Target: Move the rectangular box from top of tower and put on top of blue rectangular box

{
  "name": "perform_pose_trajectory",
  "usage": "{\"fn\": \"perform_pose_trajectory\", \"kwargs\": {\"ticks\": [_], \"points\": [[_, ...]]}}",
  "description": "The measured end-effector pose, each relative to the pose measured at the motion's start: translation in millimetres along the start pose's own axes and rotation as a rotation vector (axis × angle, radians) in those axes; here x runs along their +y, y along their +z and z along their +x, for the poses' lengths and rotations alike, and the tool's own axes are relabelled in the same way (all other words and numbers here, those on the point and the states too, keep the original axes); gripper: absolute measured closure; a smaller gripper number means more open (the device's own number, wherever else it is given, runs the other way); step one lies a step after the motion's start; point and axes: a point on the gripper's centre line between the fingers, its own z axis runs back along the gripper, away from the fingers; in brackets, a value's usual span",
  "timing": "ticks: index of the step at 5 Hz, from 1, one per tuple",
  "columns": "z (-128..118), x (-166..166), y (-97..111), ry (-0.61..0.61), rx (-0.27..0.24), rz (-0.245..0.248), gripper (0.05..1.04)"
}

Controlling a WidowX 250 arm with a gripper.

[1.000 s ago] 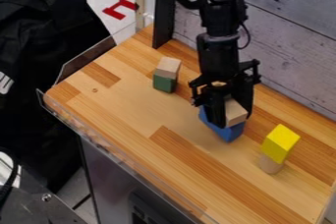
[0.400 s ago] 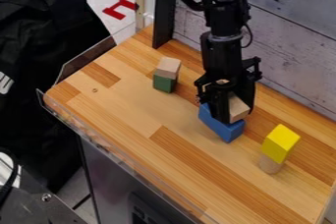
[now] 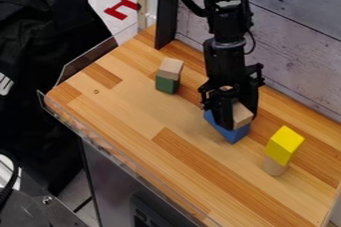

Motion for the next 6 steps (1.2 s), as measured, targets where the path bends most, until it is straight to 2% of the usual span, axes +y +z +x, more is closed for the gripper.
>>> {"fn": "perform_pose_trajectory", "kwargs": {"ticks": [2,3,4,5,6], "points": [[0,1,0,-0.004,0.003,0.007,0.462],[-1,5,0,-0.013,0.011,0.027,0.172],[-3,4,17,-0.065,-0.025,0.021,0.082],[-10,-4,57,-0.134,-0.096,-0.023,0.085],[-31,-9,100,-0.261,-0.167,-0.049,0.085]]}}
